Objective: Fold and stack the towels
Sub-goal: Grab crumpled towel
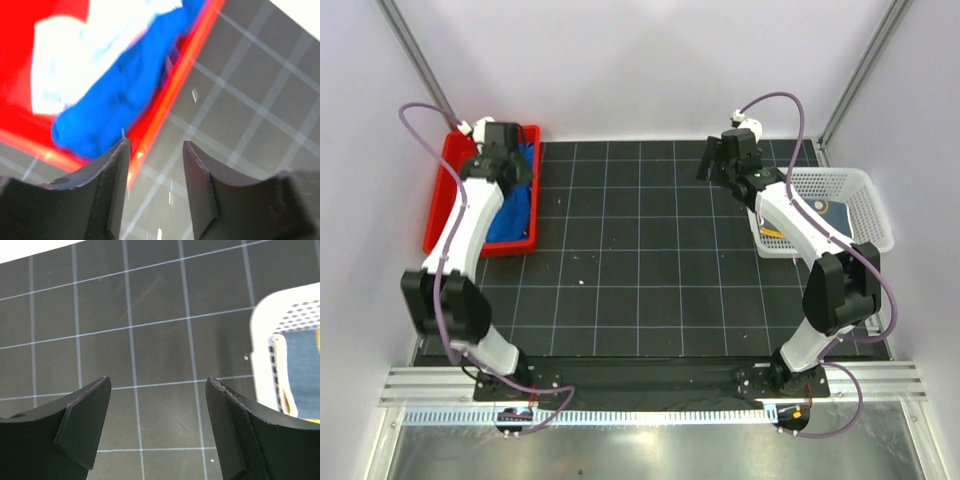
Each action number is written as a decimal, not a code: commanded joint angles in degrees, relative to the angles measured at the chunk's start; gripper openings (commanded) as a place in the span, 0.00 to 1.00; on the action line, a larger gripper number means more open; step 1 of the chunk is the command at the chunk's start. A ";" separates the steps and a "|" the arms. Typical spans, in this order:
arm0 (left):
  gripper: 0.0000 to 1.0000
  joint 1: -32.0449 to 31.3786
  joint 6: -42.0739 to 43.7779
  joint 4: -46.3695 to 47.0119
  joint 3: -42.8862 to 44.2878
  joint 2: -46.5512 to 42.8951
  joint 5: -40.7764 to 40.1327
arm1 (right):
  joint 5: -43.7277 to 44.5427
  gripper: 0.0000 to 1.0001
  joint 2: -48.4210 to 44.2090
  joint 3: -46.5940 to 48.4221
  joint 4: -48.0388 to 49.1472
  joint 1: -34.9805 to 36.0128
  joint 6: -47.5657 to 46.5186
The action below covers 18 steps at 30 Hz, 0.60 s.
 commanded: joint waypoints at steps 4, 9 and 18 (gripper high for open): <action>0.47 9.11 1.39 2.94 16.84 18.47 1.11 | -5.44 0.82 -0.39 0.77 5.71 0.59 0.09; 0.47 10.78 3.07 6.46 20.30 25.07 -6.61 | -10.01 0.81 -0.91 -1.08 8.08 0.60 0.44; 0.46 14.30 3.06 11.02 18.03 30.28 -4.79 | -13.53 0.79 1.28 0.07 8.96 0.95 1.58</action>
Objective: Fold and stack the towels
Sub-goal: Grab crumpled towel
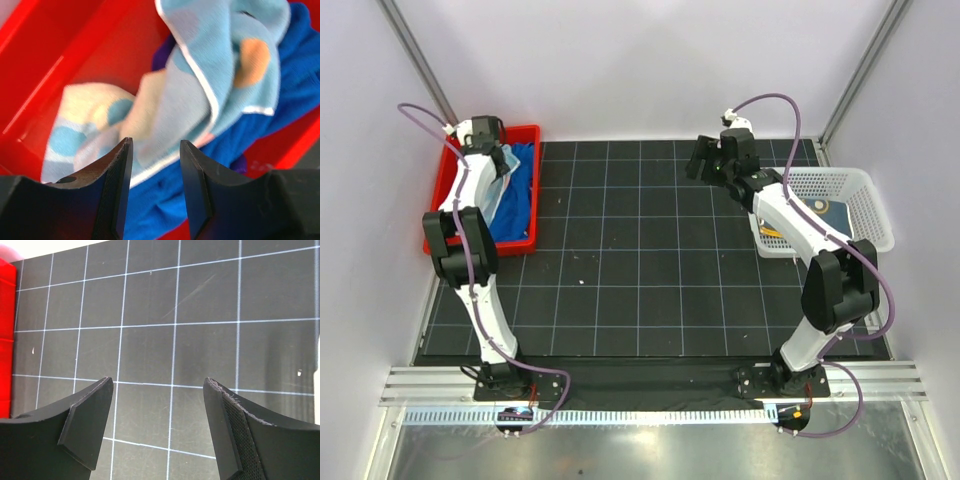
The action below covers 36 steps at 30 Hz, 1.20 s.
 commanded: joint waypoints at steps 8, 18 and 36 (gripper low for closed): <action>0.46 2.42 0.53 5.36 -0.44 1.87 2.19 | -1.42 0.79 0.74 1.25 2.75 0.79 0.71; 0.46 2.95 -2.46 11.68 -5.53 0.73 7.21 | -1.24 0.78 -0.05 0.90 2.58 1.85 0.09; 0.00 2.94 -8.35 30.65 -25.22 -17.44 8.53 | -1.68 0.75 0.03 0.81 3.45 3.17 -0.26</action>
